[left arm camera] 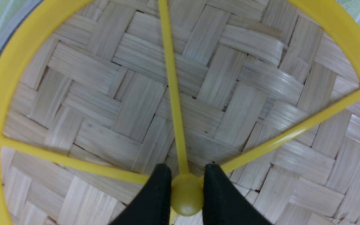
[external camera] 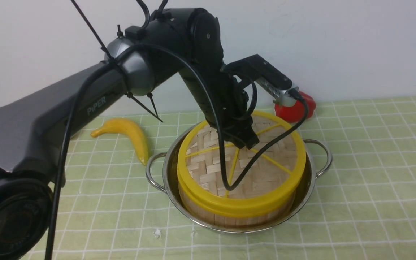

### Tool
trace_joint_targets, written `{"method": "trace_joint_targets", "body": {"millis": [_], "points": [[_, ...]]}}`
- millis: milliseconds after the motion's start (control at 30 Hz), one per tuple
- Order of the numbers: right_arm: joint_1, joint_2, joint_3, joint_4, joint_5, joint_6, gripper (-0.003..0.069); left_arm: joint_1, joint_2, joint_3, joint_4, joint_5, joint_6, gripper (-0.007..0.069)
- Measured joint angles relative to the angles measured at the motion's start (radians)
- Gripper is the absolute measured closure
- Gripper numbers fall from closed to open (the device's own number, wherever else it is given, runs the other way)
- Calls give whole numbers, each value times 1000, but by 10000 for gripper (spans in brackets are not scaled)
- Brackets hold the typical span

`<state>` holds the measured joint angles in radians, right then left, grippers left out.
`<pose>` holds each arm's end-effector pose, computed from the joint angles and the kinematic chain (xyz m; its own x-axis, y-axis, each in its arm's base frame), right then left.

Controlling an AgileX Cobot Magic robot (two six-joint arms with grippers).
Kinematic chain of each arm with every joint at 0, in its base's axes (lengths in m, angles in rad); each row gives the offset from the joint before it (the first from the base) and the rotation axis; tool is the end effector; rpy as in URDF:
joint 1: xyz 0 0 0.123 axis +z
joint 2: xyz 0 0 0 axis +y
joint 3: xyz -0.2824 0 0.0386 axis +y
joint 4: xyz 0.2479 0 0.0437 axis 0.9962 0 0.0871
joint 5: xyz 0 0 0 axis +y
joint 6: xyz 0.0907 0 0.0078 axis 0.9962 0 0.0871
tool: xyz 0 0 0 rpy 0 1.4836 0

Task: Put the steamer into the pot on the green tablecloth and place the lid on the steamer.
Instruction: 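Place the yellow bamboo steamer lid onto the steamer in the pot with the left gripper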

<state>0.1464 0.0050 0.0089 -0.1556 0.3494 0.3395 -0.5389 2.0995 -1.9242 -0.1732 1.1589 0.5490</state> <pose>0.0539 0.0031 0.1787 -0.2793 0.1526 -0.9480 -0.0423 0.9844 0.1709 0.3844 -0.2466 0.2621 -0.4669 0.8095 -0.3559 0.8630 0.5050 0.0165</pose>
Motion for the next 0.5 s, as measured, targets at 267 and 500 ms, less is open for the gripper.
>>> {"method": "trace_joint_targets", "body": {"millis": [267,500], "points": [[0,0,0,0,0,0,416,0,1,0,2,-4,-1,504],[0,0,0,0,0,0,416,0,38,0,40,-3,-25,504]]}}
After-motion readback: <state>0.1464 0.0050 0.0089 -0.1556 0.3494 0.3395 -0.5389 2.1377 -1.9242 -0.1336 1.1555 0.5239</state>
